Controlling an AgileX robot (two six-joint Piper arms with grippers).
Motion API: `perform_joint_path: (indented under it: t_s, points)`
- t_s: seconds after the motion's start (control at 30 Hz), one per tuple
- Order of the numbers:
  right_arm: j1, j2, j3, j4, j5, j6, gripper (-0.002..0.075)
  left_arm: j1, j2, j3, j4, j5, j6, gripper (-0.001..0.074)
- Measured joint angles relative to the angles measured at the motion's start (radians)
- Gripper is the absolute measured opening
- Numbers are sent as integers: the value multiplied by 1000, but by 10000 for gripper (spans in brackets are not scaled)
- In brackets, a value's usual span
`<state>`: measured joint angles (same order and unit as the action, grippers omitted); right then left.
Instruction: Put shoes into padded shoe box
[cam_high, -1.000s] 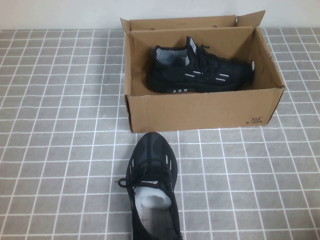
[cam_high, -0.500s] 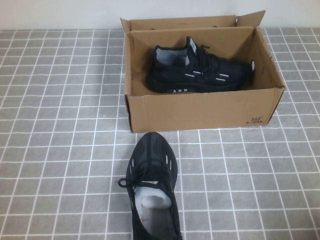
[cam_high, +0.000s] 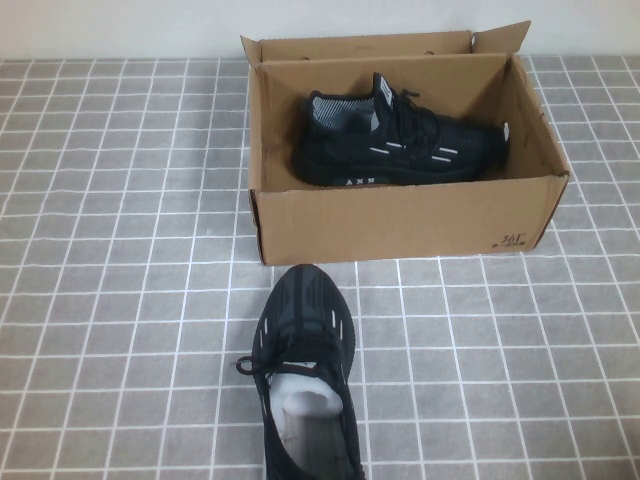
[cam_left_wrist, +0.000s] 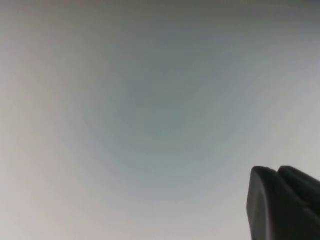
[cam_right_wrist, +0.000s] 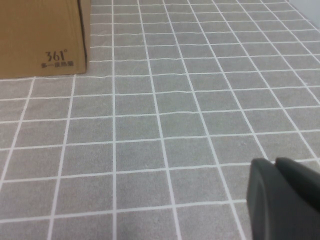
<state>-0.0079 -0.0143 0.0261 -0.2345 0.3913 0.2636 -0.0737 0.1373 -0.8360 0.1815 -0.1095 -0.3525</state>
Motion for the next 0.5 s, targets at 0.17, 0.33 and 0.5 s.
perform_joint_path:
  t_s: [0.17,0.33,0.5]
  points:
    - [0,0,0,0,0,0,-8,0,75,-72,8,268,-8,-4]
    - [0,0,0,0,0,0,-8,0,85,-54,36,412,-13,-4]
    - [0,0,0,0,0,0,-8,0,87,-2,35,483,-19,-4]
